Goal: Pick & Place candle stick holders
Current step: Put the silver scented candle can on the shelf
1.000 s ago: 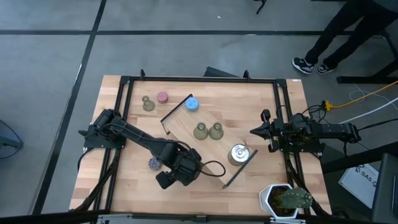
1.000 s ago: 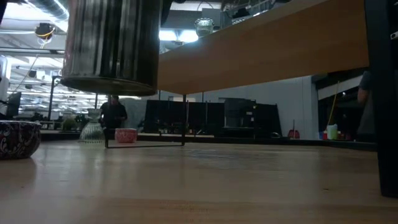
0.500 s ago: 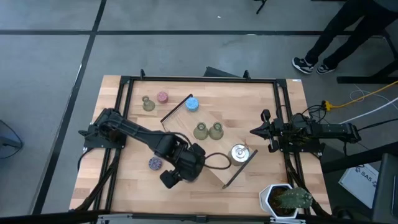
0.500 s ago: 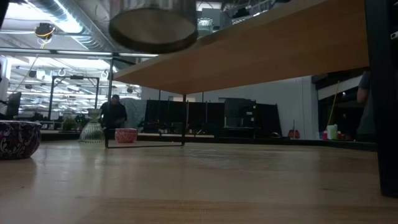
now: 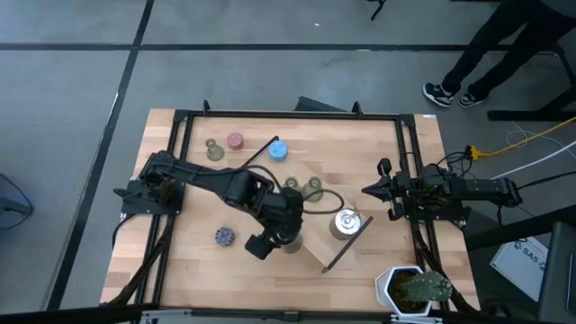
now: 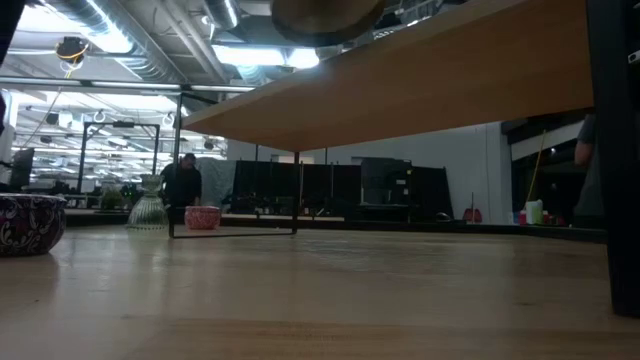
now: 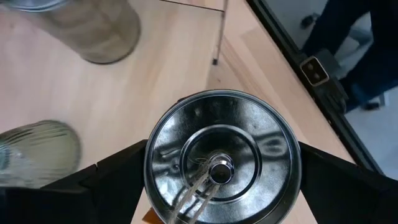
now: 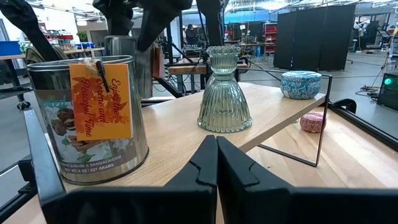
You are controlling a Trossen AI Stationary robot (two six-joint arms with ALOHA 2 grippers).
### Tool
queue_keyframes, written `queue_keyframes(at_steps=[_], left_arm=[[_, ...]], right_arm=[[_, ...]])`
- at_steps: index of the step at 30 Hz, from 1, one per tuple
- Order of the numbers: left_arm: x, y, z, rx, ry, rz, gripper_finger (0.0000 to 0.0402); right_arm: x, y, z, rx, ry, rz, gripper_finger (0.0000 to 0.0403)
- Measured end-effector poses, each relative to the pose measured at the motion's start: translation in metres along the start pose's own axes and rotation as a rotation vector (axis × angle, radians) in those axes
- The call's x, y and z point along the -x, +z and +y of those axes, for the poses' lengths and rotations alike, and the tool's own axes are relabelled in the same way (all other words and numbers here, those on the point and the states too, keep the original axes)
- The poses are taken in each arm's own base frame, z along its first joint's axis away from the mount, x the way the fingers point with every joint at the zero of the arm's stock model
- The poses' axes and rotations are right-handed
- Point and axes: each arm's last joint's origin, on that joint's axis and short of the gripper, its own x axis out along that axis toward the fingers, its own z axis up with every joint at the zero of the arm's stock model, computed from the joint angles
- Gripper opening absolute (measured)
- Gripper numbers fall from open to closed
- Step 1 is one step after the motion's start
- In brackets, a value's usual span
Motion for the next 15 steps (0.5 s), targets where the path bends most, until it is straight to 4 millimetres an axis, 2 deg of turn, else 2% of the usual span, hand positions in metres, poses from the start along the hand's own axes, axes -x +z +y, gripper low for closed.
queue_keyframes(at_steps=[9,15], left_arm=[[0.007,0.000,0.022,0.064,0.038,-0.043,0.0364],[0.007,0.003,0.027,0.068,0.041,-0.089,0.0363]], right_arm=[[0.000,0.000,0.000,0.000,0.000,0.000,0.0001],[0.000,0.000,0.000,0.000,0.000,0.000,0.0001]])
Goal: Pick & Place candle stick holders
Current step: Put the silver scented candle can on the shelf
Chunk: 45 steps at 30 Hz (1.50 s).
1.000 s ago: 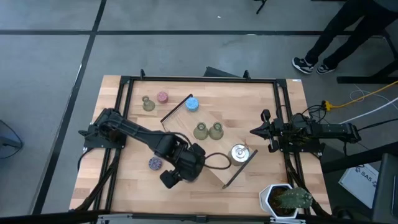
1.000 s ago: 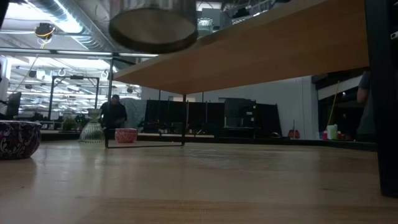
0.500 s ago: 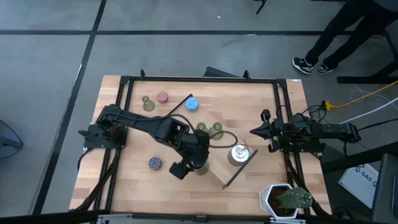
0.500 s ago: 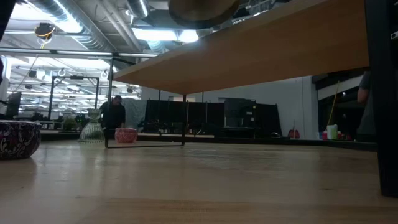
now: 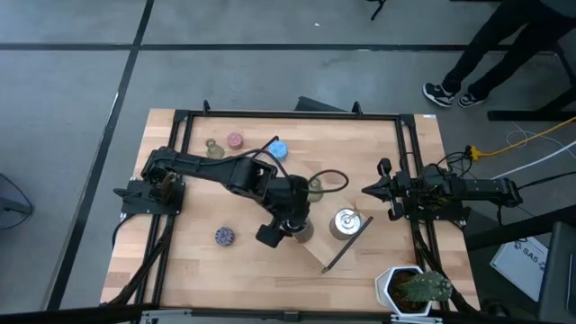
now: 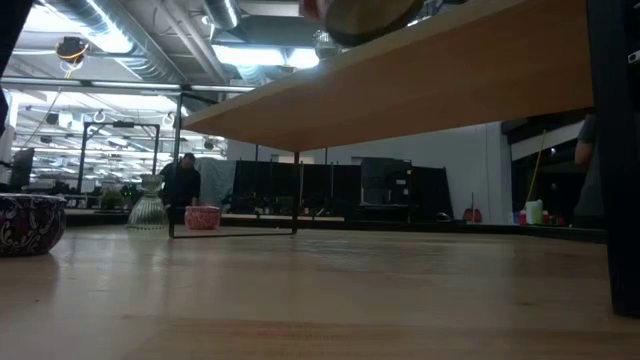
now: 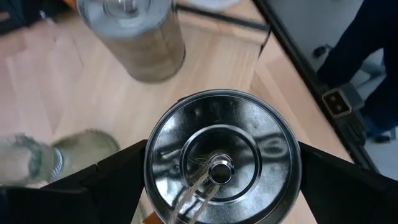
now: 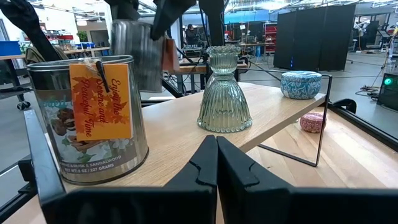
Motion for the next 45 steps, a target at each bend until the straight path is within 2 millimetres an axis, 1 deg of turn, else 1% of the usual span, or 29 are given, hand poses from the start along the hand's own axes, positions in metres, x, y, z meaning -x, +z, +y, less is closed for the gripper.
queue_keyframes(at_steps=[3,8,13,16,22,26,34,45], left_arm=[[0.000,0.003,0.000,-0.003,0.002,-0.036,0.0363],[0.001,0.003,0.000,0.016,-0.018,-0.036,0.0363],[0.016,0.012,0.000,0.017,-0.007,-0.090,0.0363],[0.018,0.012,0.000,0.020,0.009,-0.083,0.0363],[0.011,0.012,0.001,0.025,0.015,-0.067,0.0363],[-0.001,0.012,0.003,0.000,0.022,-0.041,0.0363],[-0.021,0.010,0.012,-0.025,0.069,0.015,0.0363],[-0.026,0.006,0.013,-0.044,0.055,0.056,0.0363]], right_arm=[[0.000,0.000,0.000,0.000,0.000,0.000,0.0001],[0.000,0.000,0.000,0.000,0.000,0.000,0.0001],[0.000,0.000,0.000,0.000,0.000,0.000,0.0001],[0.000,0.000,0.000,0.000,0.000,0.000,0.0001],[0.000,0.000,0.000,0.000,0.000,0.000,0.0001],[0.000,0.000,0.000,0.000,0.000,0.000,0.0001],[0.000,0.000,0.000,0.000,0.000,0.000,0.0001],[0.000,0.000,0.000,0.000,0.000,0.000,0.0001]])
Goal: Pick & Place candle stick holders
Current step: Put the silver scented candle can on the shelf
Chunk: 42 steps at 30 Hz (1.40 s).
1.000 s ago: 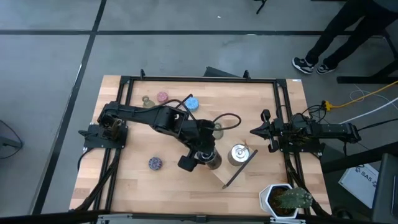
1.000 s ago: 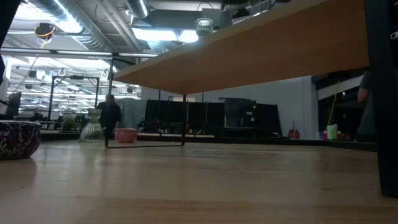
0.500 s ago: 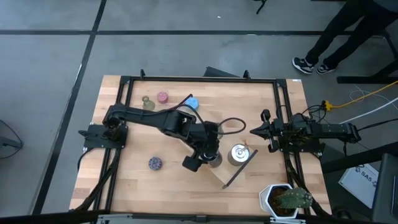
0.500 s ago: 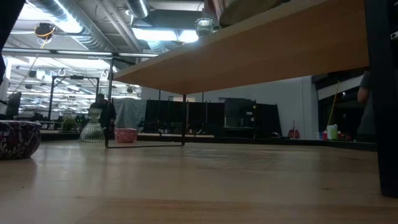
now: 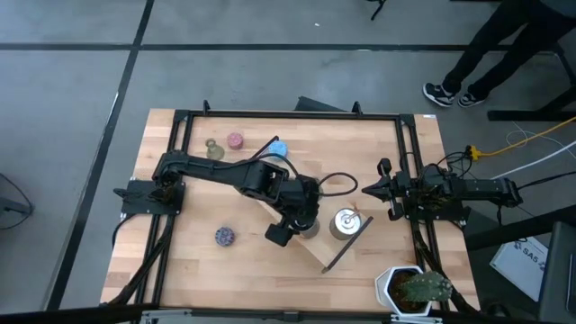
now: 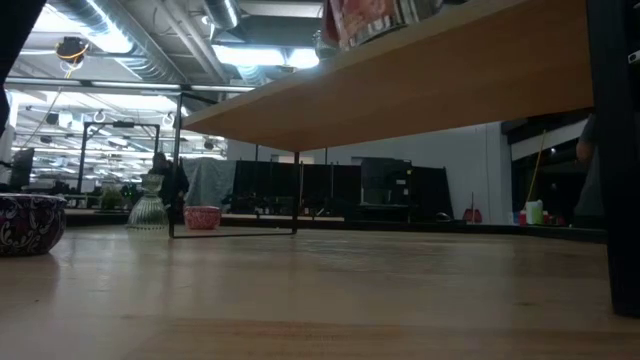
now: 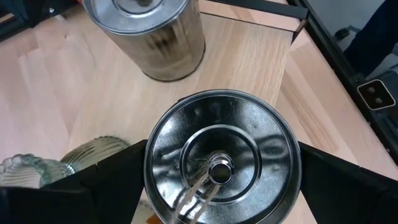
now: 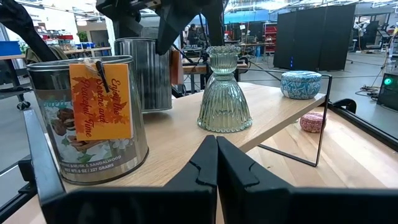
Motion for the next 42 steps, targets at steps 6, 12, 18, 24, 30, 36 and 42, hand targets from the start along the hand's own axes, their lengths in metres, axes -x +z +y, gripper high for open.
queue_keyframes(at_steps=[6,12,18,24,30,36,42], left_arm=[[-0.0025,0.0001,-0.0005,0.006,-0.014,0.002,0.0363],[-0.0025,0.0002,-0.0005,0.007,-0.015,0.001,0.0363],[-0.0025,0.0004,-0.0005,-0.008,-0.014,0.000,0.0363],[-0.0025,0.0004,-0.0004,-0.009,-0.014,-0.001,0.0363],[-0.0025,0.0003,0.0005,-0.009,0.015,0.005,0.0372],[-0.0021,0.0010,0.0007,-0.010,0.020,-0.002,0.0382],[-0.0019,0.0013,0.0006,-0.011,0.014,-0.006,0.0381]], right_arm=[[0.0000,0.0000,0.0000,0.000,0.000,0.000,0.0001],[0.0000,0.0000,0.0000,0.000,0.000,0.000,0.0001],[0.0000,0.0000,0.0000,0.000,0.000,0.000,0.0001],[0.0000,0.0000,0.0000,0.000,0.000,0.000,0.0001],[0.0000,0.0000,0.0000,0.000,0.000,0.000,0.0001],[0.0000,0.0000,0.0000,0.000,0.000,0.000,0.0001],[0.0000,0.0000,0.0000,0.000,0.000,0.000,0.0001]])
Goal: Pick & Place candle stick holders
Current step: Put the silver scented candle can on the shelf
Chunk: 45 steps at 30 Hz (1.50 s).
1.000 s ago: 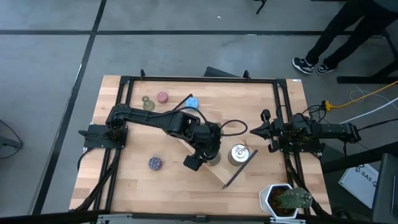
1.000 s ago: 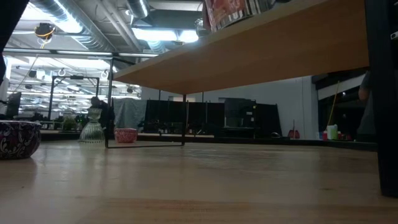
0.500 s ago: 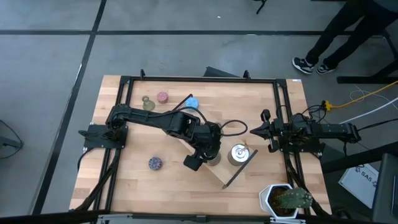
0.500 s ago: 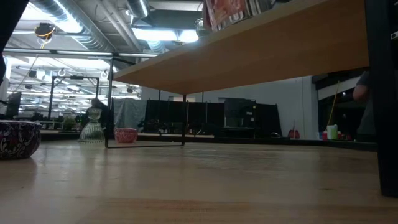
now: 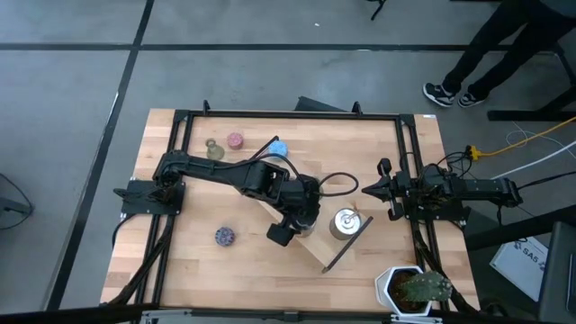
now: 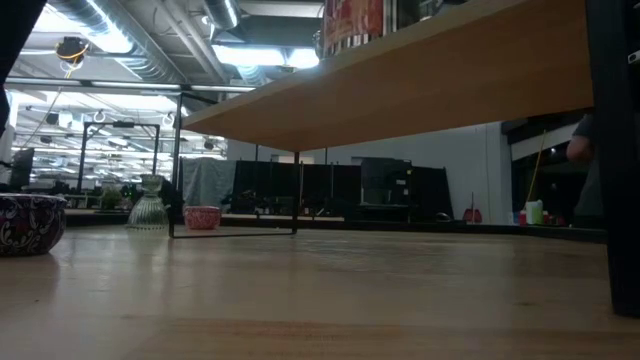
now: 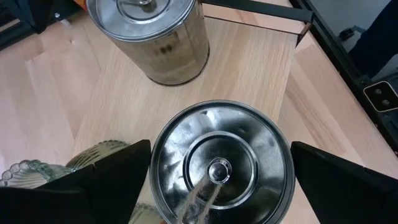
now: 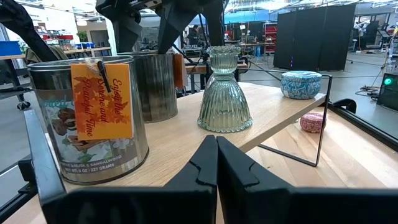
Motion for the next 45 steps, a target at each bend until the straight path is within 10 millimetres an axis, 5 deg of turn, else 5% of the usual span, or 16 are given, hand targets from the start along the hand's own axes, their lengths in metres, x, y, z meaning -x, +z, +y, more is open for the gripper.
queue_keyframes(at_steps=[12,23,45], left_arm=[[0.000,0.000,0.001,0.000,0.021,-0.001,0.0384],[0.029,-0.002,0.000,0.017,0.045,0.064,0.0378],[0.029,-0.025,-0.016,-0.026,-0.037,0.309,0.0249]], right_arm=[[0.000,0.000,0.000,0.000,0.000,0.000,0.0001],[0.000,0.000,0.000,0.000,0.000,0.000,0.0001],[0.000,0.000,0.000,0.000,0.000,0.000,0.0001]])
